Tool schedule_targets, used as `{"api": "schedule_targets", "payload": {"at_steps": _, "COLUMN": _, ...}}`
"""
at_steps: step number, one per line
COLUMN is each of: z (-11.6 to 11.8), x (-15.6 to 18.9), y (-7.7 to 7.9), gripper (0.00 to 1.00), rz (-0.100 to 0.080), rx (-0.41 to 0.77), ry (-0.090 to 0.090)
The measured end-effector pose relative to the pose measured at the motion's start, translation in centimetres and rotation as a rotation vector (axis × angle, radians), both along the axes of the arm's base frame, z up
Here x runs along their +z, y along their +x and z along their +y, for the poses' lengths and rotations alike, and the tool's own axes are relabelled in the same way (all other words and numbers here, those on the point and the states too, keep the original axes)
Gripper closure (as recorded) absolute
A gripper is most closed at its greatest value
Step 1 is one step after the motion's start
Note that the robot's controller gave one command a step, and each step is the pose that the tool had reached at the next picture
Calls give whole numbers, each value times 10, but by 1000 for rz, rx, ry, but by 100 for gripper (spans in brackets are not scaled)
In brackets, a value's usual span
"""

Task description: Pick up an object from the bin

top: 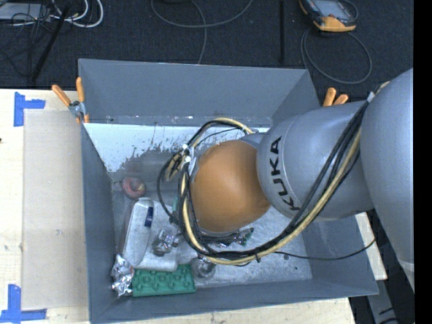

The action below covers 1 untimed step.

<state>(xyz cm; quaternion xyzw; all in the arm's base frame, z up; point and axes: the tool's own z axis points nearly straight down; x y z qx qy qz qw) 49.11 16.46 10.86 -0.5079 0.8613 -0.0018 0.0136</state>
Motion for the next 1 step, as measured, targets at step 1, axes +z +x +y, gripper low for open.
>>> {"api": "schedule_targets", "payload": {"at_steps": 1, "z": 10, "x": -9, "y": -12, "gripper": 0, "rz": 24, "rx": 471, "ry": -15}}
